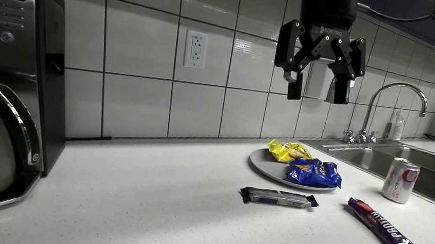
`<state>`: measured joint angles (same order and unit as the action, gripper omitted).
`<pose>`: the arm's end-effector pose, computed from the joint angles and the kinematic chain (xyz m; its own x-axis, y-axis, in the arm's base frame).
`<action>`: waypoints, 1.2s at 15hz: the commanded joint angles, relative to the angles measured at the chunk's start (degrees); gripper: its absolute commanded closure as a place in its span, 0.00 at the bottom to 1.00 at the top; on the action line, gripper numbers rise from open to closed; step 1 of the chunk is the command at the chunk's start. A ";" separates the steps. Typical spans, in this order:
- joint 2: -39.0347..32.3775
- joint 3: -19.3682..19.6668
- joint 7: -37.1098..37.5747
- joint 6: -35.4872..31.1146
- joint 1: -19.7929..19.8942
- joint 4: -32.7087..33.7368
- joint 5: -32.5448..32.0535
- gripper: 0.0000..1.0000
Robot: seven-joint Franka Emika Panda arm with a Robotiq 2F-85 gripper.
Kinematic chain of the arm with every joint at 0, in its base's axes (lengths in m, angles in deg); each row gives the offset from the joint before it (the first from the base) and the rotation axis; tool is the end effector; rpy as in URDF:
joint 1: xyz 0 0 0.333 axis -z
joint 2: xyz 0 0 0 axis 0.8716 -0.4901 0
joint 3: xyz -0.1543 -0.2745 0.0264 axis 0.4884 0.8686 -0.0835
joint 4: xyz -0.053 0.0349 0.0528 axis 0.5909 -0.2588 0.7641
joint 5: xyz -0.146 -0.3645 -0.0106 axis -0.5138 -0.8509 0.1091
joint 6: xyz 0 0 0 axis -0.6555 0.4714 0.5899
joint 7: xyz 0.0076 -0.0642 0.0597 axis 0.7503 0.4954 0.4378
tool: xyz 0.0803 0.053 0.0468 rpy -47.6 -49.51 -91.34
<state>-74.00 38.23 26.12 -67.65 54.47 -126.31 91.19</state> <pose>0.4434 0.1527 0.4339 0.9860 -0.0276 -0.1645 -0.0248 -0.9995 0.0194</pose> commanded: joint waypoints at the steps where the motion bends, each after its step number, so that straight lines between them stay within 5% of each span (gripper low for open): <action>1: -0.14 0.84 0.01 -0.51 -0.35 -0.24 0.03 0.00; 18: -11.14 7.95 12.32 -15.06 3.91 -0.23 -5.46 0.00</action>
<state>-82.48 45.53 34.39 -80.46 57.66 -128.01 86.10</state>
